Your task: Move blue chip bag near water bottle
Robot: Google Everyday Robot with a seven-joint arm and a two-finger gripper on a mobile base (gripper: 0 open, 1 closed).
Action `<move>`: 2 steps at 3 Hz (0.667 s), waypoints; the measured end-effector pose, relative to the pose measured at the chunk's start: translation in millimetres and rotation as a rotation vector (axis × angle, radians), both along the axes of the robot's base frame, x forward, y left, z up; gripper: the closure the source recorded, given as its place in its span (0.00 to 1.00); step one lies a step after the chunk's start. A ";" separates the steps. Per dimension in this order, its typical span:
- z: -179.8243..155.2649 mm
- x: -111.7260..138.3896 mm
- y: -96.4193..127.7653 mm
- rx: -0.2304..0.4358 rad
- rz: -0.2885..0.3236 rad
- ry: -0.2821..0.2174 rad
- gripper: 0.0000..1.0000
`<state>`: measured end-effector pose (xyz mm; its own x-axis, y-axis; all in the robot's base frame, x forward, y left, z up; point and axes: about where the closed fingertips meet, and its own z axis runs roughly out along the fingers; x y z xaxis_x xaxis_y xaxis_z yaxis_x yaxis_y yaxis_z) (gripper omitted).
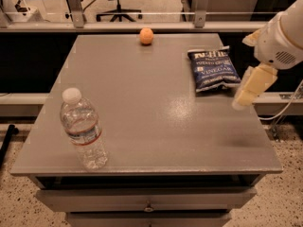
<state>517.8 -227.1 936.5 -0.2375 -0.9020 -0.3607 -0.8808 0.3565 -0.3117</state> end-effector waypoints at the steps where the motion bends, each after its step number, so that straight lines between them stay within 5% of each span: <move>1: -19.3 44.7 -11.9 0.078 -0.040 -0.054 0.00; 2: -40.8 77.5 -16.8 0.151 -0.068 -0.093 0.00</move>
Offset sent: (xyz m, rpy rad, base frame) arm 0.1160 -0.0267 -0.0639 0.2364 -0.1439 -0.1076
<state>595.3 -244.0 895.7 -0.2556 -0.8191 -0.5136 -0.8228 0.4632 -0.3293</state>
